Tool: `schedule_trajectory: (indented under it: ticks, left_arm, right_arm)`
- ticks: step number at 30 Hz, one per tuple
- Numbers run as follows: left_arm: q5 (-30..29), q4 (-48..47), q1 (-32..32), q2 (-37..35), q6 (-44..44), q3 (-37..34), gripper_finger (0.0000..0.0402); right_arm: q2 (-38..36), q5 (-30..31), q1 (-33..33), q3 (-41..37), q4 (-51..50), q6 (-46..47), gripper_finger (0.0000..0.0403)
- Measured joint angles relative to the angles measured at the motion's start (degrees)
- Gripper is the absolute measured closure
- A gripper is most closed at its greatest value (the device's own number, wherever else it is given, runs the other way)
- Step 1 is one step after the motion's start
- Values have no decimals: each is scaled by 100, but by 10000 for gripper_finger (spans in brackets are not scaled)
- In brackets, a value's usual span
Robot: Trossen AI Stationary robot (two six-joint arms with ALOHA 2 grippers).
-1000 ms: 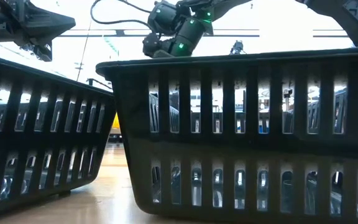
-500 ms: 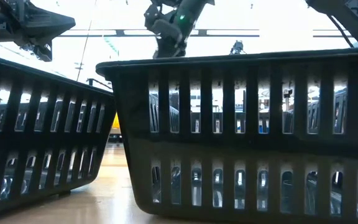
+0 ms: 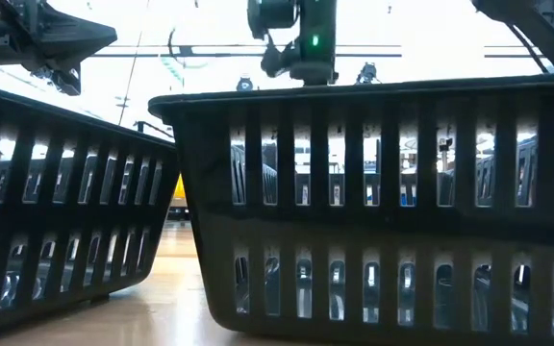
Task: Stack baskets on shelf by color
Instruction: Put the stack of light black bins on the shelf, then stack the bottom left black bin on the bottom right black bin
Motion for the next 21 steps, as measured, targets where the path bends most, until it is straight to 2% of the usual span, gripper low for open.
schedule_trajectory:
  ticks: [7,10,13,16,21]
  left_arm:
    - [0,0,0,0,-138,0,387]
    - [1,0,0,0,-134,0,383]
    - [1,0,0,0,-131,0,380]
    - [1,-12,0,0,-131,0,379]
    - [0,-205,2,2,-129,0,387]
  right_arm:
    - [0,-8,-174,-935,1536,5,237]
    - [4,-179,-179,-1072,1819,-7,237]
    - [2,-229,-157,-1066,1784,3,237]
    - [-79,-262,-113,-994,1347,102,237]
    - [-168,-246,55,-529,883,397,237]
